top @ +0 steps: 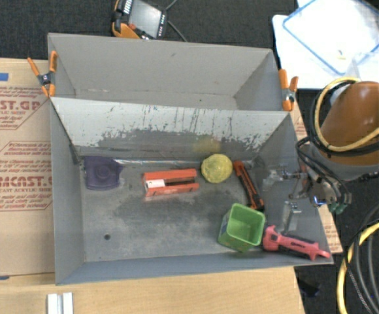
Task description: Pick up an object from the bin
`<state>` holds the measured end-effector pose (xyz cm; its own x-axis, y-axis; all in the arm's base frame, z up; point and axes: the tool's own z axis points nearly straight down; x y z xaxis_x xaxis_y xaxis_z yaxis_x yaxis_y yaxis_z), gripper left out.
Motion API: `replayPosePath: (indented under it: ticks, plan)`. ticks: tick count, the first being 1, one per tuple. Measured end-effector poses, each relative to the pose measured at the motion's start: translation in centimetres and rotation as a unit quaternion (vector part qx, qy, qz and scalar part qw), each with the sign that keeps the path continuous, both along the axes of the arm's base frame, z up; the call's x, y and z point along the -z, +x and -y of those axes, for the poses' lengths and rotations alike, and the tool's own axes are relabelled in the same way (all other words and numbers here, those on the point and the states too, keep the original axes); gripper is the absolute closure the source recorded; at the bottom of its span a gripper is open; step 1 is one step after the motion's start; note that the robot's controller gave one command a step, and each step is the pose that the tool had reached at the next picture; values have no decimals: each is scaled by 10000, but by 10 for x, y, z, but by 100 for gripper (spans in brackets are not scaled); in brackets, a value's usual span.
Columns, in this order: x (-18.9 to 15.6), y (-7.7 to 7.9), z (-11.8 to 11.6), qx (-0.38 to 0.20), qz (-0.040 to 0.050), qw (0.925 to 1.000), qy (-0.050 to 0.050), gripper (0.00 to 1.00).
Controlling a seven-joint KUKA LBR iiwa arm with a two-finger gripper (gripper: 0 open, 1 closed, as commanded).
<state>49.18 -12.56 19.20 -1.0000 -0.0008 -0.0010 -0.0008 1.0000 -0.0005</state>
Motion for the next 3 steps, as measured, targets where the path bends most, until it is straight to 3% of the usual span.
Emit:
replayPosePath:
  ticks: [1,2,3]
  plan:
    - [0,0,0,0,0,10000,0,0]
    - [29,8,-49,-873,16,9962,-12,0]
    - [39,25,-71,-1904,10,9817,3,0]
